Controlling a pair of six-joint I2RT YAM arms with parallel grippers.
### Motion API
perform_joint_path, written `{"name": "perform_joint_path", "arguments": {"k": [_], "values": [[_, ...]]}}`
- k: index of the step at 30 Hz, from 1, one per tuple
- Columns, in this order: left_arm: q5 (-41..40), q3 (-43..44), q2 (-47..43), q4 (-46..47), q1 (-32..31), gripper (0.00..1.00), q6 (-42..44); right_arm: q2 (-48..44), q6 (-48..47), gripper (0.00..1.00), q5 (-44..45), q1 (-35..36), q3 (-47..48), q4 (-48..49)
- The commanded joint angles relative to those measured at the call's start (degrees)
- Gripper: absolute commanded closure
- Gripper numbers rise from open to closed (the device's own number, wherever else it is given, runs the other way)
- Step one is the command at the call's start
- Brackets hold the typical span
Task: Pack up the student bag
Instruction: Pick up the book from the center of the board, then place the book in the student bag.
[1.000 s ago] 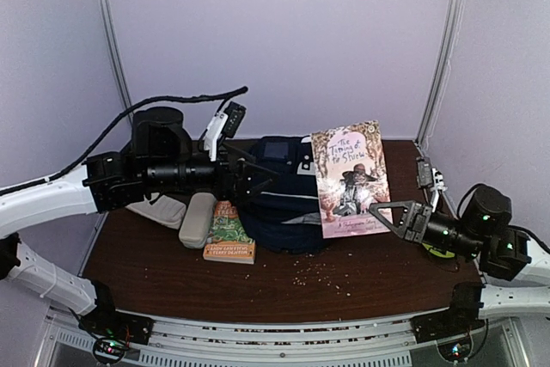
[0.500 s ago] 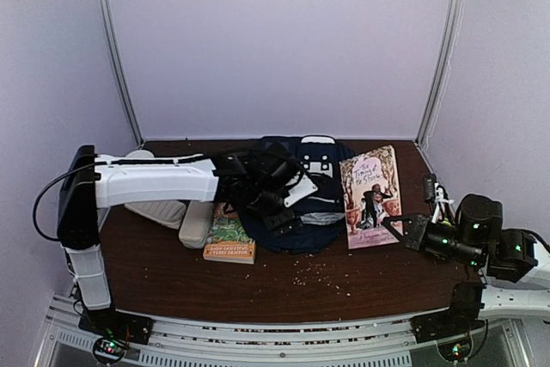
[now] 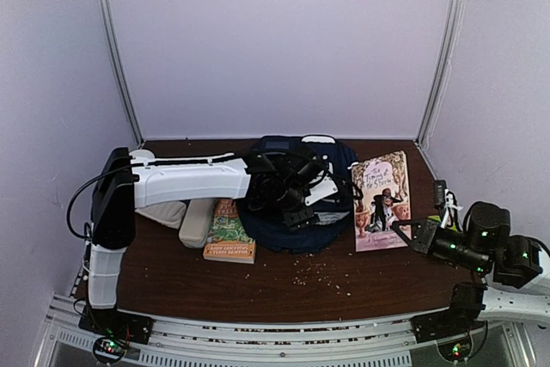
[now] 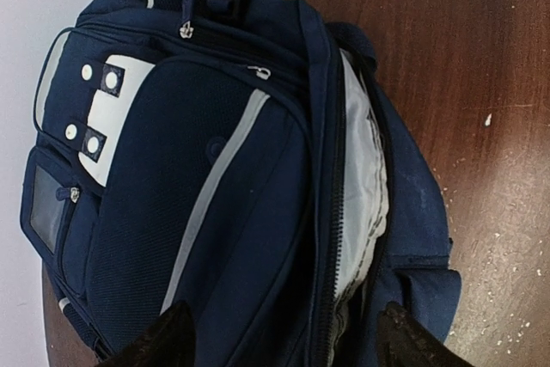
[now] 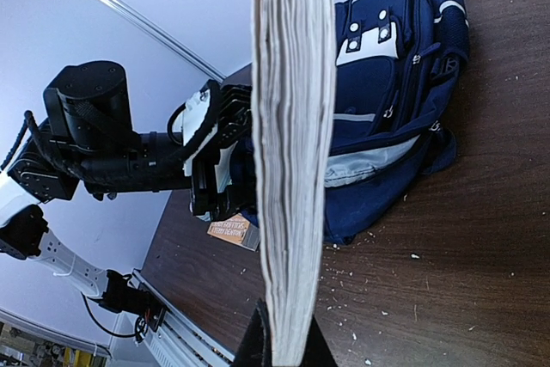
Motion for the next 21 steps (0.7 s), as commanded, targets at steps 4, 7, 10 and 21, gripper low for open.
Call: {"name": "perform_joint_path", "arguments": {"k": [4,7,10,21], "values": [[3.76,3.68,3.63,-1.41,1.53,0.32,0.44,-2.74,0.76,1.0,-0.37,-0.11,-0.92,2.16],[4.62,3.94,5.17,-2.75,1.61,0.39,0.96,-2.4,0.79,1.0,-1.58,-0.09,-0.93,3.22],[2.95,4.26,6.41,-3.09,2.06,0.59,0.41,-1.8,0.55,1.0,-3.94,-0.07,-1.26,5.33],[-1.57,4.98,-2.26,1.6,3.02,1.0,-3.59,-1.14,1.9,1.0,-10.25,-0.07,-2.11,8.0]]}}
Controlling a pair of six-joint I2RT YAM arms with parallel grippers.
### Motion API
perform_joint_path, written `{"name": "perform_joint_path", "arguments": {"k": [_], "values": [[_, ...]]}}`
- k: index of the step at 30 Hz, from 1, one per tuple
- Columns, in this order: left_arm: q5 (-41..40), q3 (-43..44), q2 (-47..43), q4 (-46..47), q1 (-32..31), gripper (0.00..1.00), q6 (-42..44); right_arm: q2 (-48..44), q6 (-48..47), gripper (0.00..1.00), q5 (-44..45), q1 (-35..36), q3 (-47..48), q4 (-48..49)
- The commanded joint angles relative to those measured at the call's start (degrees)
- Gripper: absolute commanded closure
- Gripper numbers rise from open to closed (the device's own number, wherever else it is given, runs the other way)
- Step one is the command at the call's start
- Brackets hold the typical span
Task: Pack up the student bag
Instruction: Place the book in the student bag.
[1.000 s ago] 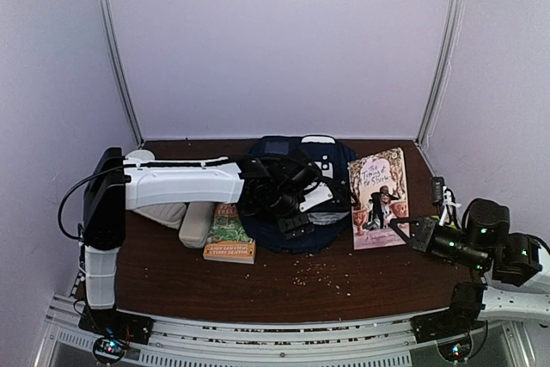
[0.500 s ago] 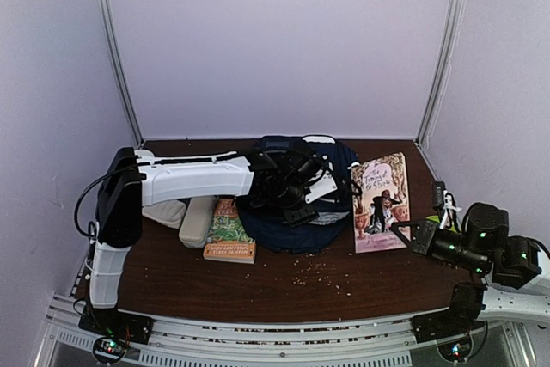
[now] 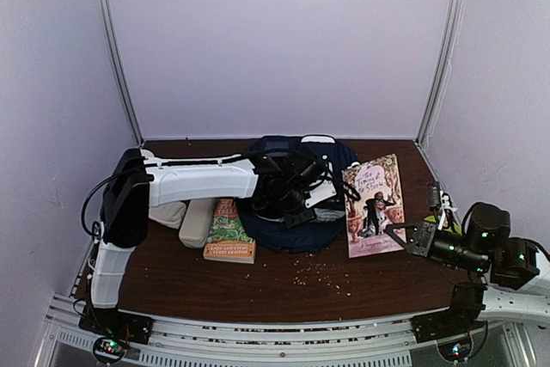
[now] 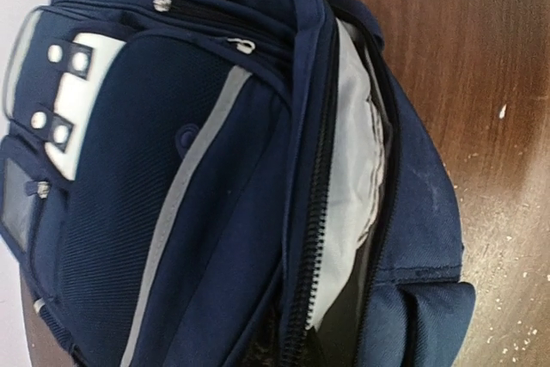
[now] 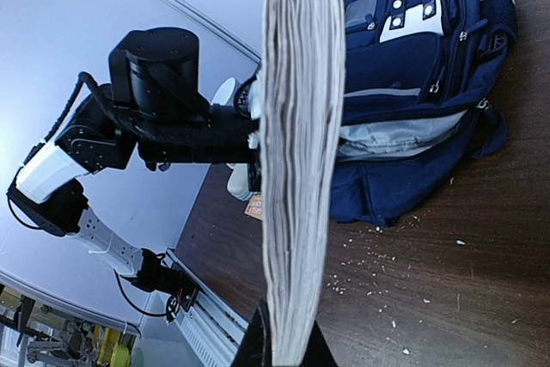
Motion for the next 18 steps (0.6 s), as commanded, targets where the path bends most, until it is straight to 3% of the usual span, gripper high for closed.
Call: {"name": "perform_joint_path", "arguments": {"k": [1,6,9,18], "values": [[-4.42,2.24,-7.7,4.14,1.5,1.0,-2.88,-1.46,1.2,1.0,-3.36,-0.1,-0.59,3.29],[-4.81,5.23,-11.1,5.47,1.52,1.0,-5.35,-2.97,3.84,1.0,-4.08,-0.1,-1.96,5.25],[-6.15,5.84,-12.37,7.46,1.52,1.0,-6.43,-2.96,7.37,1.0,-6.78,-0.07,-4.08,11.1],[-9.43,11.08,-12.64,9.74,1.46,1.0,-10.81,4.59,12.23,1.0,-10.33,-0.07,-5.69,17.18]]}}
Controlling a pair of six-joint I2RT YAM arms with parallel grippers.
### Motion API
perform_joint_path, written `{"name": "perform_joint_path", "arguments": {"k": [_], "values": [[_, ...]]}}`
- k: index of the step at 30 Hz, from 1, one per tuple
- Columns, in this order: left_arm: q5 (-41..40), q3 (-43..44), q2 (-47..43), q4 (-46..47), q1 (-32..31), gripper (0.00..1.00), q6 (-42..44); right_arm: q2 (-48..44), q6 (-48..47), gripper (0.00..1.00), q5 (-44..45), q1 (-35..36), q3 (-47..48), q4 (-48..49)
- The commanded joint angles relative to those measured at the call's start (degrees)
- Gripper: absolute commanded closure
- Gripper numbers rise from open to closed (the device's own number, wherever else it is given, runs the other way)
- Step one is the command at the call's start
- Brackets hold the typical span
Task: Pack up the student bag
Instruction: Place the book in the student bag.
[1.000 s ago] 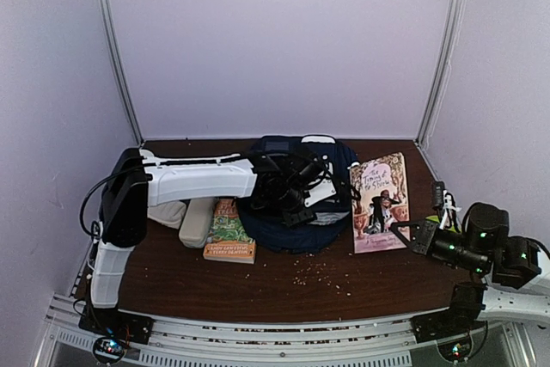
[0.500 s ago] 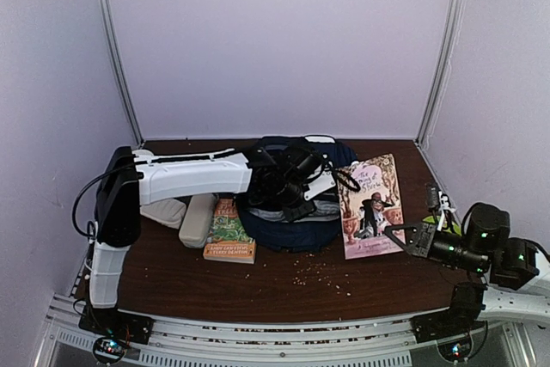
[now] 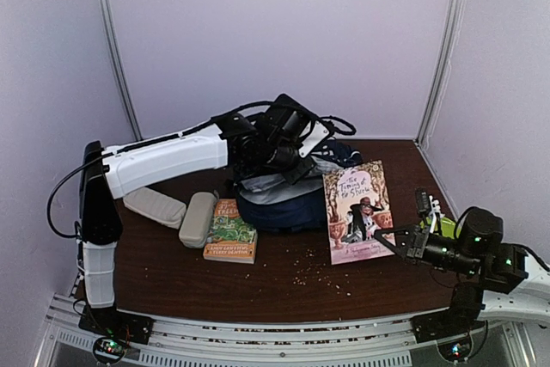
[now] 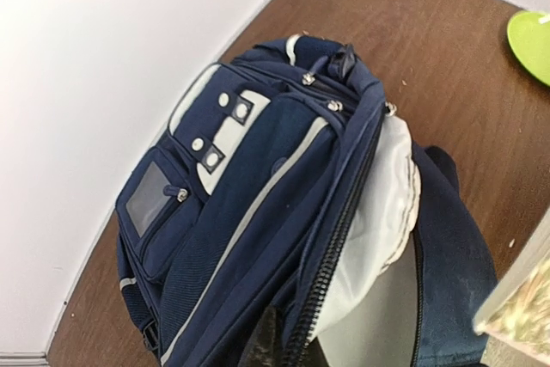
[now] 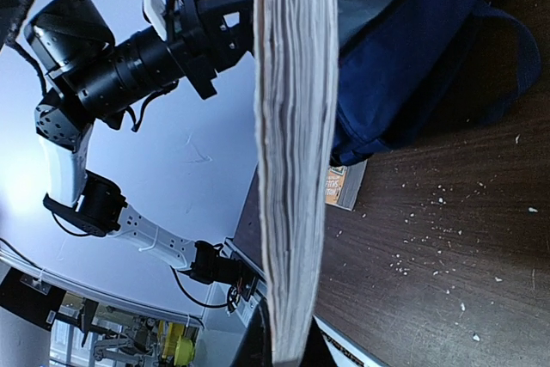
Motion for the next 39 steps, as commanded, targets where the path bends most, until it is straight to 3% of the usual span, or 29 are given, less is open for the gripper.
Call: {"name": "perform_joint_path", "arguments": {"k": [1,9,15,22,29,34,39], "values": [[-0.91,5.28,-3.79,8.35,0.05,1.0,-3.64,3.75,3.39,1.0,-3.25,-0.02,-0.65,7.3],[8.83,9.36,-1.01,9.56,-1.43,1.0,-6.37,11.74,7.29,1.0,-6.15,-0.1,-1.04,19.12],[12.99,14.71,3.06,9.35,-3.84,1.0,-6.58,19.22,11.13,1.0,-6.52,-0.09,-1.28,22.35],[19.14,18.29,7.23,10.62,-4.53,1.0,-9.94,19.21,17.31,1.0,-1.53,-0.89,-3.89,14.35],[22.26,17.83,9.74,12.46,-6.22,1.0,-12.1,5.68,20.47,1.0,5.04,-5.28,-8.51,0.31],[23.68,17.46,9.31,13.91,-6.65,1.0,-13.99,6.56,18.85,1.0,2.31,-10.92,-10.2,2.88],[23.92,16.43,7.54,14.81,-7.1,1.0,-14.86,18.68,15.96,1.0,0.69,-14.11,-6.84,11.36]]}}
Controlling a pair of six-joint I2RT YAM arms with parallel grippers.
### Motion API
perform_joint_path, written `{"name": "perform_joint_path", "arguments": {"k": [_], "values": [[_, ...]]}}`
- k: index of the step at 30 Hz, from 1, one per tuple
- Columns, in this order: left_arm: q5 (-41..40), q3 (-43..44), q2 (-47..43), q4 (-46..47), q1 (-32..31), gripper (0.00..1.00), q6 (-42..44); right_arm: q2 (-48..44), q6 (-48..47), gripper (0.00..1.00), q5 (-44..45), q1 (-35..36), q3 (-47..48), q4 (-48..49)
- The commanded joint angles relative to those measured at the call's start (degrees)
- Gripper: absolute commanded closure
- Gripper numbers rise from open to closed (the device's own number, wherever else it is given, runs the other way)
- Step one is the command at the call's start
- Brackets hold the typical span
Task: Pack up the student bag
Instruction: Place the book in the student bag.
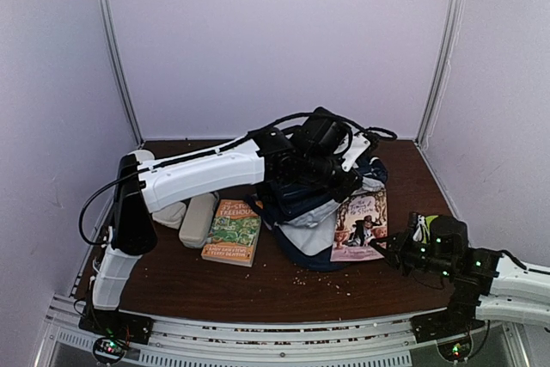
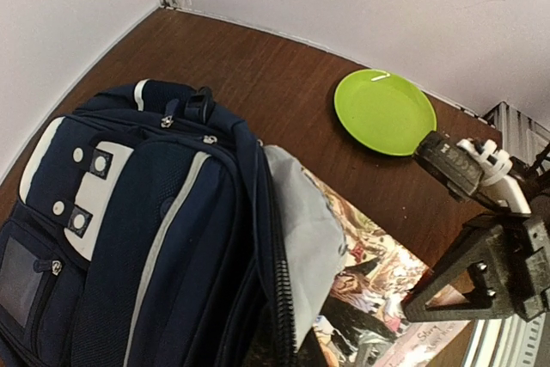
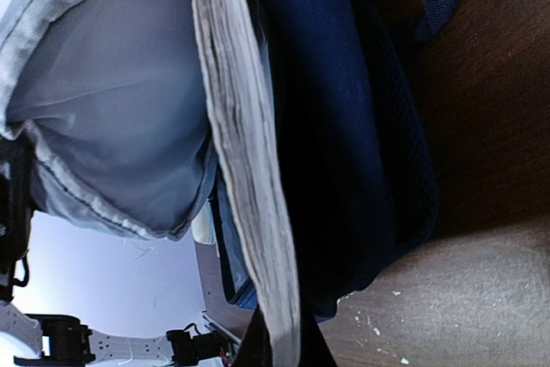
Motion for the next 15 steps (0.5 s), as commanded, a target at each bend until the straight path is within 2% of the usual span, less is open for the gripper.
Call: {"name": "perform_joint_path", "arguments": {"k": [1,9,12,15], "values": [[3.24,1.63,-4.76,12.36,-1.44,1.0,-1.89,9.46,-3.16,1.0,0.01,-1.74,3.45,6.7],[3.26,-2.03,-9.29,13.35,-2.2,1.0,-2.74,26.29,-4.76,1.0,-2.38,-2.12,9.26,21.63],[2.17,-3.31,-10.93,13.72,-2.22,1.0,-2.31,29.13,-4.54,1.0,-4.64,-2.11,10.24,24.74],[0.36,-3.5,-11.74,13.37,-2.22,1.0,-1.19,28.23,-4.91,1.0,-5.77,-1.88,10.38,23.89]]}}
